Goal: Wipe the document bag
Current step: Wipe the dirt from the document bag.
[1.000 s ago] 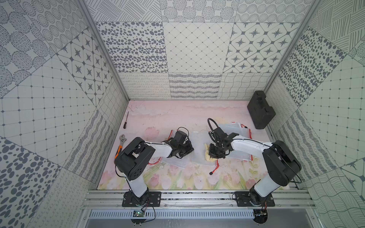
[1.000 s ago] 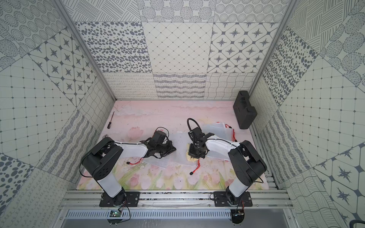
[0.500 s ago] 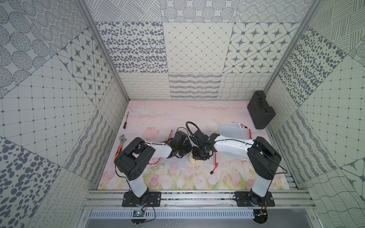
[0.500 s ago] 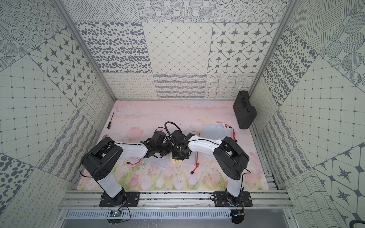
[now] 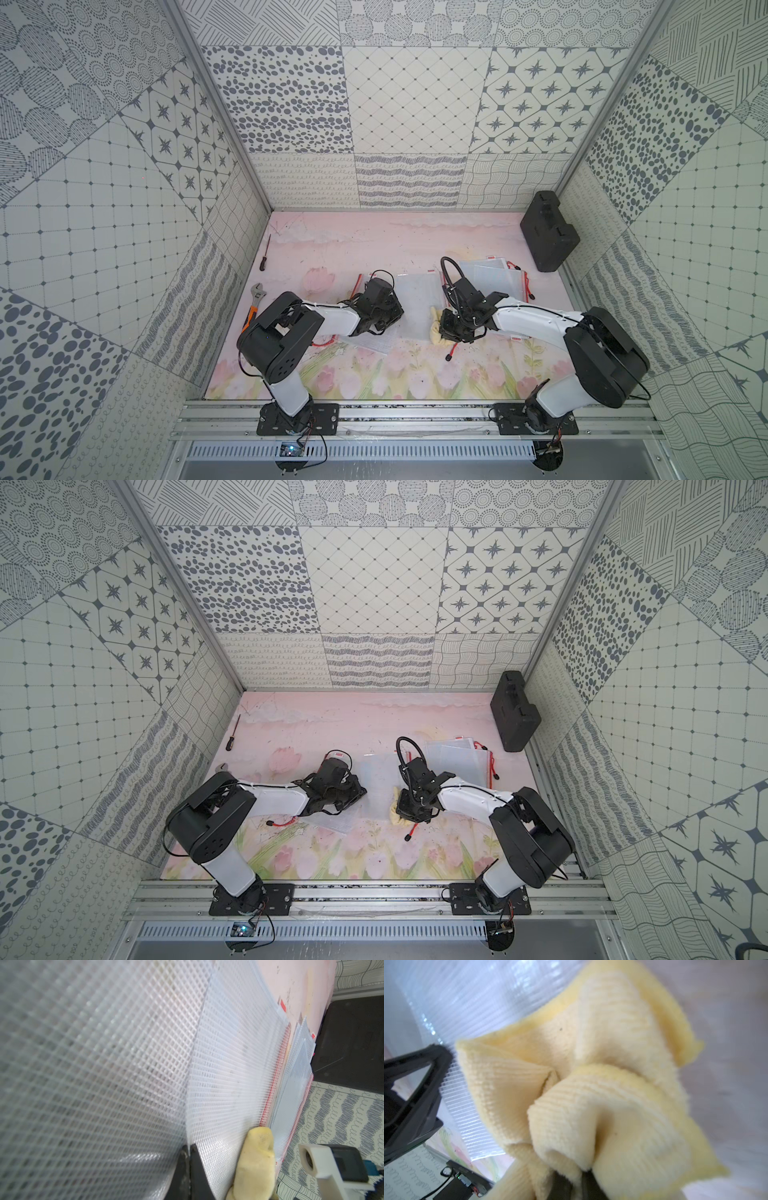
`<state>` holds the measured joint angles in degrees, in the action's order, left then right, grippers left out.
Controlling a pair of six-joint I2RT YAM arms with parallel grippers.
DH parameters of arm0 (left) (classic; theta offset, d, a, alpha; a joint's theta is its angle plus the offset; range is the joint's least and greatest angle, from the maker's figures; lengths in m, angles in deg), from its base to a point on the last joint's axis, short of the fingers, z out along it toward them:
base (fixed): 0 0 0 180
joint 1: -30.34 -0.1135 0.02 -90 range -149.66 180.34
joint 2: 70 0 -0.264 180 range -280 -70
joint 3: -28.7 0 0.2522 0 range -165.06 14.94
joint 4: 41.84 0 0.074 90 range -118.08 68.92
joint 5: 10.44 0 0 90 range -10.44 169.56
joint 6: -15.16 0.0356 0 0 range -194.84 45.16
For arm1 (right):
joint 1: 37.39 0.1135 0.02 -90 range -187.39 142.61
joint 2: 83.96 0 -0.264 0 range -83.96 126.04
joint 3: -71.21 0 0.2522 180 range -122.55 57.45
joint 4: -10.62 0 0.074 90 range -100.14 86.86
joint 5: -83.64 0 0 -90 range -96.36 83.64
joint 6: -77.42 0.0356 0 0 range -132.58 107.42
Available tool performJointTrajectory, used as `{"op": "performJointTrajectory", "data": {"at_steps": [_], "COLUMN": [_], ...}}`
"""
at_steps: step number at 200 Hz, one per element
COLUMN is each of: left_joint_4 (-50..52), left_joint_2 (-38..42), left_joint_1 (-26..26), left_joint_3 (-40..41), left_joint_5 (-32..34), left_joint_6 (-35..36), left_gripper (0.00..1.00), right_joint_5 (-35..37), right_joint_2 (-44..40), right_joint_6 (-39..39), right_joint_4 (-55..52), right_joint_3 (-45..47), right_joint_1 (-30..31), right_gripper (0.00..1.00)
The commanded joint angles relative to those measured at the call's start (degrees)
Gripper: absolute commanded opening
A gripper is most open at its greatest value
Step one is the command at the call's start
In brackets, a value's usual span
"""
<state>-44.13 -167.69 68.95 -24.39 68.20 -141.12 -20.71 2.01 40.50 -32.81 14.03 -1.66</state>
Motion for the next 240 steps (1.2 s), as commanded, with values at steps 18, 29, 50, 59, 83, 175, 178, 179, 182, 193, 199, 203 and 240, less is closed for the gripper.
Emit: {"op": "performJointTrajectory", "data": {"at_steps": [18, 29, 50, 59, 83, 175, 178, 179, 182, 193, 199, 203, 240], "left_joint_4": [13.49, 13.05, 13.08, 13.67, 14.08, 13.02, 12.89, 12.85, 12.82, 12.58, 12.56, 12.56, 13.24], "left_joint_2": [-1.25, -1.69, -1.64, -1.54, -1.34, -3.33, -3.37, -3.42, -3.45, -3.62, -3.80, -3.90, -5.01], "left_joint_1": [-0.16, -0.15, -0.15, -0.17, -0.16, -0.73, -0.83, -0.87, -0.82, -0.86, -0.86, -0.82, -0.69], "left_joint_3": [0.48, 0.57, 0.57, 0.32, 0.47, -0.04, -0.04, -0.04, -0.04, -0.13, -0.20, -0.22, -1.51], "left_joint_5": [8.73, 8.38, 8.02, 8.08, 8.27, 6.79, 6.64, 6.63, 6.53, 6.27, 6.18, 6.10, 5.48], "left_joint_6": [0.32, 0.10, 0.23, 0.43, 0.45, 1.55, 1.51, 1.51, 1.51, 1.62, 1.64, 1.71, 2.31], "left_gripper": [0.00, 0.00, 0.00, 0.00, 0.00, 0.00, 0.00, 0.00, 0.00, 0.00, 0.00, 0.00, 0.00], "right_joint_5": [3.87, 3.68, 3.13, 1.95, -2.33, 1.01, 1.16, 1.21, 1.34, 2.31, 2.73, 2.59, 2.94], "right_joint_2": [2.40, 5.56, 13.48, 16.46, 20.59, -2.42, -3.53, -3.84, -4.79, -7.17, -7.40, -7.04, 2.99], "right_joint_6": [-0.84, -0.20, -0.03, 0.01, 1.40, -1.71, -2.17, -2.31, -2.81, -4.11, -4.71, -4.90, -3.99], "right_joint_4": [-6.09, -4.78, -4.61, -4.12, -0.05, -5.89, -6.60, -6.79, -7.40, -8.82, -9.48, -9.71, -7.88], "right_joint_3": [-2.95, -7.13, -17.80, -21.44, -25.17, 5.84, 6.42, 6.59, 7.08, 7.38, 6.59, 5.89, -7.98], "right_joint_1": [3.25, 6.48, 12.34, 14.04, 15.70, -3.56, -4.46, -4.75, -5.56, -6.74, -6.75, -6.67, 1.81], "right_gripper": [0.00, 0.00, 0.00, 0.00, 0.00, 0.00, 0.00, 0.00, 0.00, 0.00, 0.00, 0.00, 0.00]}}
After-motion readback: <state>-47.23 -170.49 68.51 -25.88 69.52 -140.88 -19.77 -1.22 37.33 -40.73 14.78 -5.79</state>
